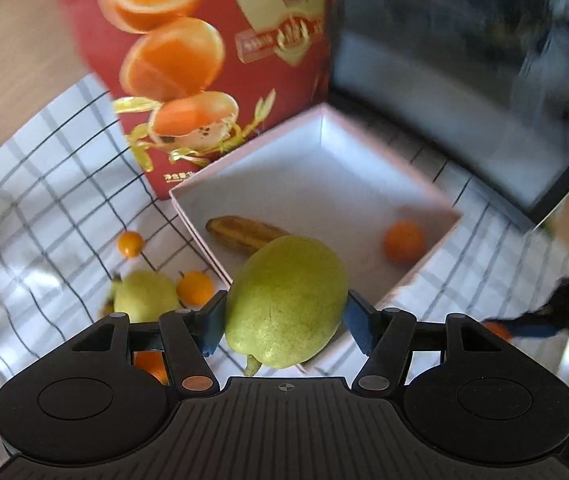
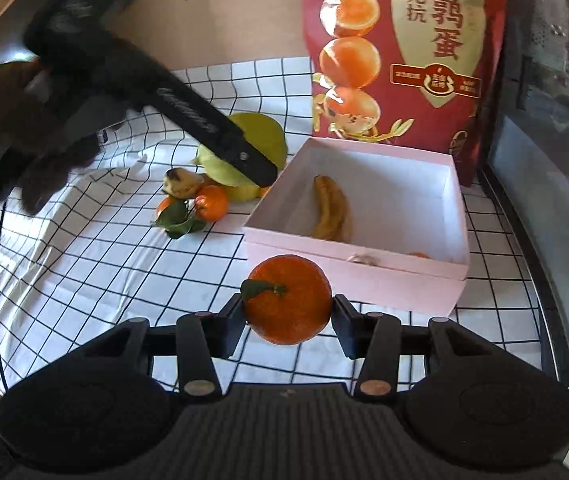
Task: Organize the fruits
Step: 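Lower the green pear into the pink box with the left gripper while the right holds the tangerine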
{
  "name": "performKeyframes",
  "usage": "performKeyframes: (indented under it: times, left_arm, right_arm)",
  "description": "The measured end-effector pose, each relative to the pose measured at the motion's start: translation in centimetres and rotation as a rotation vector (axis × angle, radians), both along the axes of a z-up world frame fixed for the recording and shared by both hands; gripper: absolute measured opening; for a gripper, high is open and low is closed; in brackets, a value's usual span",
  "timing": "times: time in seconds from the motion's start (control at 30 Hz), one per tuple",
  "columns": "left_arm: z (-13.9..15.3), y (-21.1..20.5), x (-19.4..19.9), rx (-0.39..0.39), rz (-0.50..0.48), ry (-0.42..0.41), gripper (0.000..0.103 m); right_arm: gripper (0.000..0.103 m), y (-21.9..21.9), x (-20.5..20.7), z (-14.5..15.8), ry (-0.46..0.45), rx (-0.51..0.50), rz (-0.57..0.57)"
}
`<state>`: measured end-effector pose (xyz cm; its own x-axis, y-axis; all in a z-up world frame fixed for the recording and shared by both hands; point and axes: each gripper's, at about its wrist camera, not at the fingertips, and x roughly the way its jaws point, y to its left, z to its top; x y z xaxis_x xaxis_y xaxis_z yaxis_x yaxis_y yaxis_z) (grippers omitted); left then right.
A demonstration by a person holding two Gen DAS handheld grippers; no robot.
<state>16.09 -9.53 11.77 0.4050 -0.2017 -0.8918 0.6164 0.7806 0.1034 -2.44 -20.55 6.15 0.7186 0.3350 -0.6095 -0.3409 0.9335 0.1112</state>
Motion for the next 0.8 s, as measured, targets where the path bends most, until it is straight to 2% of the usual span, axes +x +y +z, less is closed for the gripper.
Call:
performKeyframes:
  times: [0.23, 0.3, 0.4, 0.47, 0.6, 0.8]
  left_arm:
    - [-3.7, -5.4, 3.2, 0.363, -0.114, 0.092, 0.068]
    - [-4.2, -6.6, 3.2, 0.437, -0.152, 0.118, 0.067]
    - [-5.2, -7.9, 3.3, 0.502, -0.190, 0.185, 0.068]
    - [-6.0, -8.7, 3.0, 0.549, -0.211, 0.200, 0.068]
    - [-7.1, -9.7, 3.2, 0.594, -0.230, 0.237, 0.067]
    - [-6.3, -9.0, 4.8, 0.521, -0.172, 0.298, 0.068]
  right_arm:
    - [0.046, -3.0, 1.3, -1.2, 0.004, 0.072, 0.037]
    - [0.046, -3.7, 1.7, -1.7, 0.007, 0.088, 0.043]
    - [0.046, -5.1, 2.4, -2.5, 0.015, 0.119, 0.041]
    - [0.046, -5.9, 2.8, -3.0, 0.018, 0.140, 0.034]
    - [0.046, -7.1, 3.3, -3.5, 0.026, 0.164, 0.026]
    - [0.046, -7.7, 3.6, -3.6, 0.025, 0.161, 0.024]
